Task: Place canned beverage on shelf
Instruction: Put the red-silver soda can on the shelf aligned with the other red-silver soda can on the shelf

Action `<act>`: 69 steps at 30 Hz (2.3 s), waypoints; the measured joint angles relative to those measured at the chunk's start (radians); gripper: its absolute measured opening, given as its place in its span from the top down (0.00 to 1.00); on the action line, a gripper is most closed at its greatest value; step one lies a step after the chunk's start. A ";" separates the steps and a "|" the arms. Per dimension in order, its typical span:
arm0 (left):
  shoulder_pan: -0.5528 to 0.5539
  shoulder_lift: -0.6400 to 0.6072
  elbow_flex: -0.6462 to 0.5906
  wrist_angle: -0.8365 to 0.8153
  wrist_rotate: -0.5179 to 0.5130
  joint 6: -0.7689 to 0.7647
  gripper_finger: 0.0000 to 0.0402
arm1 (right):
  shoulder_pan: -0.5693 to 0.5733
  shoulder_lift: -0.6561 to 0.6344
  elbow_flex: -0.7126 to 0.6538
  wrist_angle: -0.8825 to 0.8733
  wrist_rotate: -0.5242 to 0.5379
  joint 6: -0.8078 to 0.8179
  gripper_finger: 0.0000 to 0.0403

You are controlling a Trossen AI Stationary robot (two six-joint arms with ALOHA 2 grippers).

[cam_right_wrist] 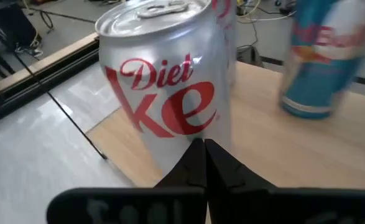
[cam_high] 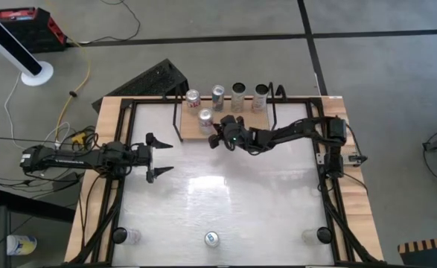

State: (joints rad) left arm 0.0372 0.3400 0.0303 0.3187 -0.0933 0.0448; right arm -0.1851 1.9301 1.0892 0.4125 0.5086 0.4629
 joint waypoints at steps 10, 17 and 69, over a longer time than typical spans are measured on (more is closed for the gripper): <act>0.000 0.000 0.000 -0.002 0.000 0.000 0.02 | -0.026 0.090 0.196 -0.185 -0.033 -0.052 0.96; 0.000 0.000 0.000 -0.015 0.000 0.019 0.02 | -0.017 0.080 0.243 -0.193 0.008 -0.113 0.96; 0.000 0.000 0.000 -0.015 0.000 0.015 0.02 | -0.110 0.079 0.283 -0.095 -0.200 -0.323 0.96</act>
State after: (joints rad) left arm 0.0368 0.3397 0.0303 0.3035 -0.0933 0.0601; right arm -0.2951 2.0087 1.3724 0.3170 0.3081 0.1401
